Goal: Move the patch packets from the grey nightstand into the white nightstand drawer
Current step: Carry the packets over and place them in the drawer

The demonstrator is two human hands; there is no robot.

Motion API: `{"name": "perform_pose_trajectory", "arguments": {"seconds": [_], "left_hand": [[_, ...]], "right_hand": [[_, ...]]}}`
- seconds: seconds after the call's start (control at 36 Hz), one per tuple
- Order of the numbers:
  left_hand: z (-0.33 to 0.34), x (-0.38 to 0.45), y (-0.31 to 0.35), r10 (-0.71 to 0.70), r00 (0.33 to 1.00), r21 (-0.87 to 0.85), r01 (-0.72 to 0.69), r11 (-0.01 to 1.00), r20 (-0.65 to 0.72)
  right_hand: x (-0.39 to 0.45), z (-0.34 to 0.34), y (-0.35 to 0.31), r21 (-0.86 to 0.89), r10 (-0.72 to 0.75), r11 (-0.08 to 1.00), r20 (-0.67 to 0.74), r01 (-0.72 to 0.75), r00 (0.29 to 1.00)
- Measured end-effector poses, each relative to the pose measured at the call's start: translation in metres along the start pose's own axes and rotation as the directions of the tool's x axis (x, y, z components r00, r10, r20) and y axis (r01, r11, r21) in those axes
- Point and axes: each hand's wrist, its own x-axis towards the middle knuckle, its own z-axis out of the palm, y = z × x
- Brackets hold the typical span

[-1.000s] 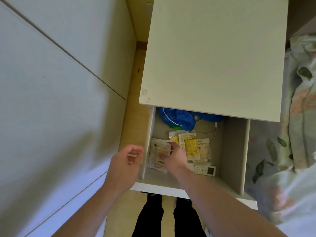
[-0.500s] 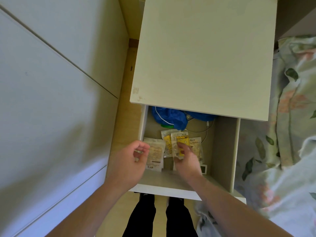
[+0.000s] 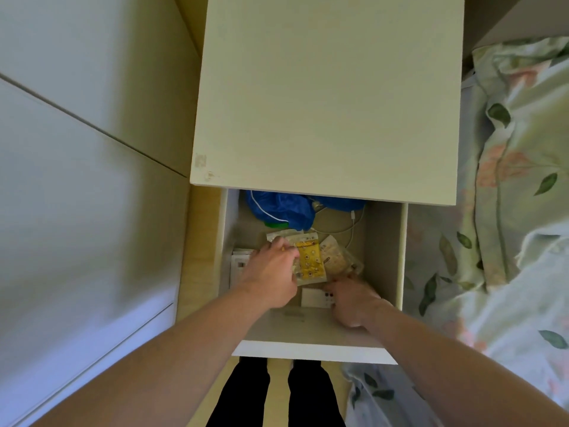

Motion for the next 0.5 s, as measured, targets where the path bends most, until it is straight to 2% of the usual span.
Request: {"name": "perform_pose_trajectory", "arguments": {"seconds": [0.06, 0.14, 0.19, 0.28, 0.33, 0.42, 0.5], "left_hand": [[0.006, 0.012, 0.001, -0.007, 1.000, 0.099, 0.005, 0.995, 0.021], [0.014, 0.028, 0.002, -0.061, 0.997, 0.148, 0.052, 0.988, 0.052], [0.017, 0.034, 0.003, -0.109, 0.993, 0.141, 0.101, 0.985, 0.051], [0.024, 0.041, 0.001, -0.132, 0.990, 0.150, 0.124, 0.981, 0.042], [0.030, 0.045, -0.002, -0.131, 0.989, 0.141, 0.121, 0.983, 0.062], [0.039, 0.047, -0.008, -0.115, 0.991, 0.134, 0.105, 0.985, 0.069], [0.044, 0.048, -0.015, -0.105, 0.994, 0.130, 0.103, 0.986, 0.015]], "right_hand": [[0.004, 0.000, 0.009, -0.020, 0.044, 0.999, 0.003, -0.043, 0.999], [0.007, -0.002, 0.018, 0.076, 0.112, 0.991, -0.045, -0.109, 0.993], [0.011, -0.003, 0.020, 0.222, 0.156, 0.967, -0.148, -0.121, 0.977], [0.016, -0.007, 0.022, 0.471, 0.259, 0.879, -0.329, -0.080, 0.908], [0.022, -0.009, 0.023, 0.569, 0.303, 0.820, -0.349, -0.057, 0.887], [0.030, -0.008, 0.022, 0.604, 0.322, 0.794, -0.317, -0.072, 0.892], [0.039, -0.004, 0.019, 0.563, 0.349, 0.819, -0.329, -0.114, 0.877]]}}
